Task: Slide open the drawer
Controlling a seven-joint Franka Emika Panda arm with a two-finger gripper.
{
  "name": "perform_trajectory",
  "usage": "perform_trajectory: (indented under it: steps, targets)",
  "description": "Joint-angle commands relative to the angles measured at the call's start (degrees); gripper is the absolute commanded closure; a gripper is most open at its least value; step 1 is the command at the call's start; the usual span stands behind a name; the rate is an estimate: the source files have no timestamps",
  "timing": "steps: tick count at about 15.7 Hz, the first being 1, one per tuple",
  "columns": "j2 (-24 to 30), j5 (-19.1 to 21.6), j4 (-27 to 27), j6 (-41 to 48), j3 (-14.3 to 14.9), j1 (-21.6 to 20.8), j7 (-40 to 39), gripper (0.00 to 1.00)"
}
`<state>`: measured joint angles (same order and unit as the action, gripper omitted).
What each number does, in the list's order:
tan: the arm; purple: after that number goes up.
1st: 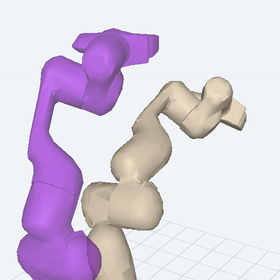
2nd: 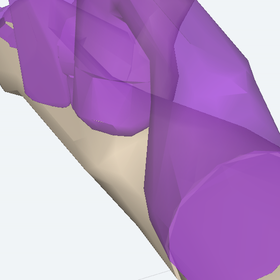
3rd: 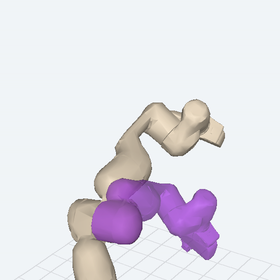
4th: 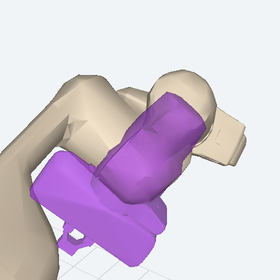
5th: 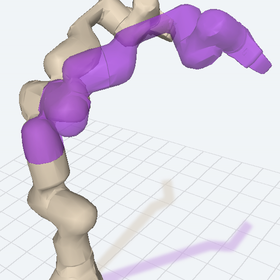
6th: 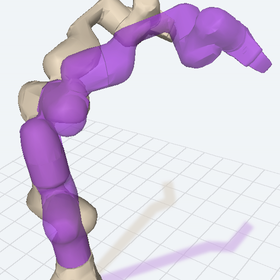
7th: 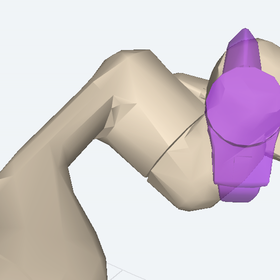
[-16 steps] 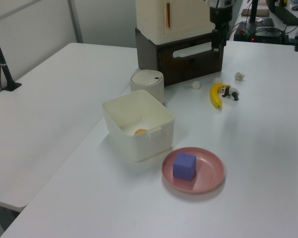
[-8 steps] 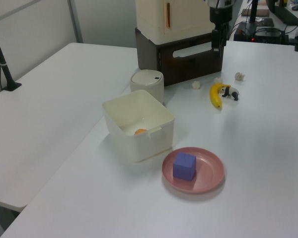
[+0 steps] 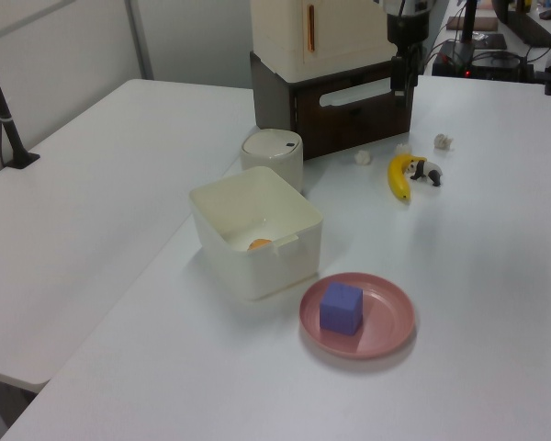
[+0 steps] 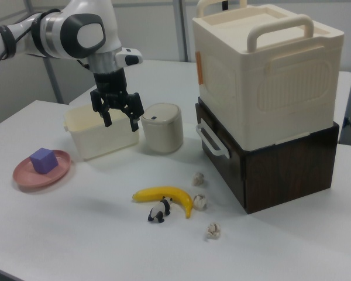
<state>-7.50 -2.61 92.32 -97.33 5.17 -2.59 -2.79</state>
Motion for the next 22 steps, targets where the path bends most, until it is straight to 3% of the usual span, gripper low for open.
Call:
perform_trajectory:
  steps: [1, 6, 8, 15, 18, 22]
  targets:
    - [0.3, 0.0, -0.1, 1.9, 0.2, -0.7, 0.4, 0.00]
    - [0.6, 0.0, -0.1, 1.9, 0.2, -0.6, -0.6, 0.00]
    - [0.6, 0.0, -0.1, 1.9, 0.2, -0.4, -4.4, 0.00]
    - [0.9, -0.2, -0.2, 1.6, 0.9, 1.4, -29.3, 0.00]
    - [1.7, -2.2, -0.2, 1.0, 0.8, 2.9, -40.3, 0.00]
    - [2.9, -2.2, -0.2, -1.1, 0.9, 4.5, -44.4, 0.00]
